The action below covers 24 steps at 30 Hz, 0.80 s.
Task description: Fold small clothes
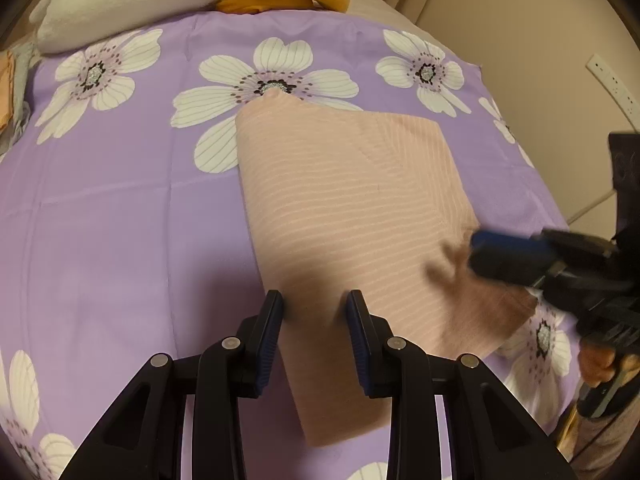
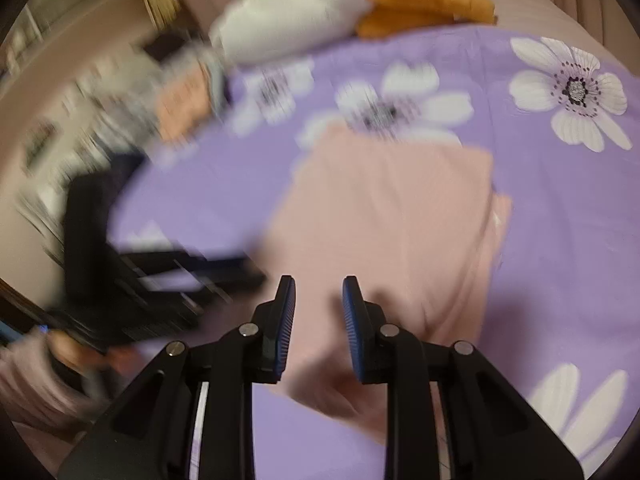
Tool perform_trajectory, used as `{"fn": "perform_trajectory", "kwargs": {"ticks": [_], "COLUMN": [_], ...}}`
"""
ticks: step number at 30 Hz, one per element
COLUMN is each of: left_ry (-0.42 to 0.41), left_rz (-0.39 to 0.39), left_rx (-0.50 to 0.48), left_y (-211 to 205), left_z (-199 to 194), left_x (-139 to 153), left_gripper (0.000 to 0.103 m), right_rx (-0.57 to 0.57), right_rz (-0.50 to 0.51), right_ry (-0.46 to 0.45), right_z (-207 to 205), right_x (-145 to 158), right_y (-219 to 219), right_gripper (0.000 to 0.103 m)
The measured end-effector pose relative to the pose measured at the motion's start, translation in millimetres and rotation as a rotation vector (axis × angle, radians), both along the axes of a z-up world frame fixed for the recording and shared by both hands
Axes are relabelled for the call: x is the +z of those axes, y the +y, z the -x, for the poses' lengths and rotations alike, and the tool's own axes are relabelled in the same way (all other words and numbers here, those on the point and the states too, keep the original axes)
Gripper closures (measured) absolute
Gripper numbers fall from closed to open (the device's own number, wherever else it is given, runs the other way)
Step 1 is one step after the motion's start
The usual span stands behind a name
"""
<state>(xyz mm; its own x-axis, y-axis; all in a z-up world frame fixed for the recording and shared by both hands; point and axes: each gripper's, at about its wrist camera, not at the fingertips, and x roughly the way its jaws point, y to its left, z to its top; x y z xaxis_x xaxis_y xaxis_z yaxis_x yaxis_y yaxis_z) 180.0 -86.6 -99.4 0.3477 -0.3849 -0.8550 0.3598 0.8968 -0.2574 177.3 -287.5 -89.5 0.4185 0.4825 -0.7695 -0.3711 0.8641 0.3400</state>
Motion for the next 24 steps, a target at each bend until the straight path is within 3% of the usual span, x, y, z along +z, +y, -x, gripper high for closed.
{"fn": "perform_trajectory", "kwargs": {"ticks": [4, 6, 8, 10, 13, 17, 19, 20, 24], "left_ry": [0.003, 0.005, 0.003, 0.011, 0.022, 0.04, 0.034, 0.033, 0.031], "left_rz": [0.002, 0.002, -0.001, 0.006, 0.017, 0.017, 0.007, 0.003, -0.003], "left_rx": [-0.01, -0.017, -0.021, -0.023, -0.013, 0.001, -0.003, -0.005, -0.01], "left_y": [1, 2, 4, 7, 12, 13, 11, 11, 7], "left_z": [4, 7, 10, 14, 19, 23, 24, 25, 26], "left_x": [-2, -2, -3, -4, -6, -10, -10, -10, -9], "left_gripper": [0.073, 0.073, 0.073, 0.073, 0.073, 0.073, 0.073, 0.073, 0.073], "right_rx": [-0.029, -0.064, -0.145, -0.181, -0.217, -0.247, -0.234, -0.227, -0.255], "right_rz": [0.198, 0.188, 0.133, 0.023, -0.099, -0.153, -0.191, -0.195, -0.168], "right_ry": [0.06, 0.097, 0.092, 0.095, 0.109, 0.153, 0.153, 0.148, 0.099], "right_z": [17, 25, 37, 48, 56, 53, 51, 53, 58], "right_x": [-29, -38, -38, -36, -41, -57, -61, -59, -47], "right_y": [-15, -30, -52, -66, -79, -79, -76, -73, -68], "right_gripper": [0.084, 0.084, 0.078, 0.077, 0.068, 0.067, 0.08, 0.094, 0.099]}}
